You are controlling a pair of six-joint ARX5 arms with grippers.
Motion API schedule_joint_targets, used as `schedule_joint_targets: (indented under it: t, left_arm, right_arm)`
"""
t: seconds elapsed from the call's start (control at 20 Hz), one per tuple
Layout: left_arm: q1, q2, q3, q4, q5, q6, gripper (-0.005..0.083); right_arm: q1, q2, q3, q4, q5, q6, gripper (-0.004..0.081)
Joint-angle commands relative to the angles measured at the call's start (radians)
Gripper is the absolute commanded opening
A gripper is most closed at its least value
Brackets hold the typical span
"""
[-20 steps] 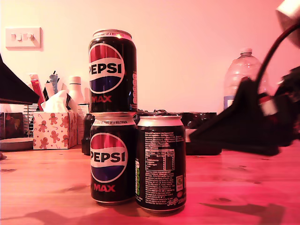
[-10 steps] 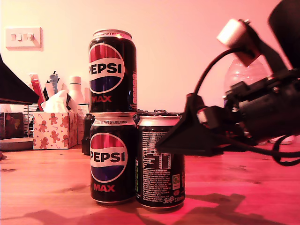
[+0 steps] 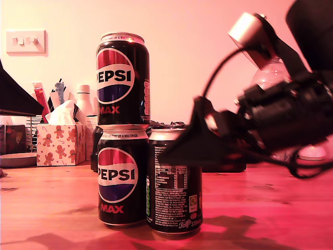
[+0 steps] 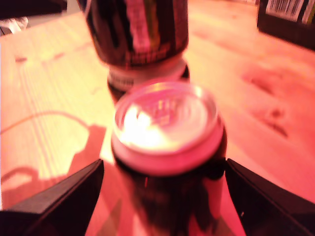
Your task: Stack up the Pepsi cans on top of each other
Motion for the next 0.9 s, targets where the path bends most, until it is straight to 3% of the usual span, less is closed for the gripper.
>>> schedule_joint_targets:
  t: [0.0,0.6,0.7,0.85]
  left_arm:
    - [-0.003,-0.002,-0.017,0.005,0.001,-0.002,0.0075]
    - [-0.003,-0.002,-0.017,-0.006,0.001,-0.002,0.0075]
    - [-0.003,-0.002,-0.017,-0.008,0.001,-0.002,0.0075]
    - [-0.003,-0.002,-0.017,-0.008,0.001,-0.002,0.0075]
  right_arm:
    - [0.01,0.029,0.021,0.003,0.004,-0.018,0.0706]
    - [0.011,0.09,0.056,0.018,0.015,0.036,0.0695]
    - [0.011,0.09,0.056,0.019,0.022,0.036,0.0605]
    - [0.012,0.09,0.056,0.032,0.017,0.034,0.0401]
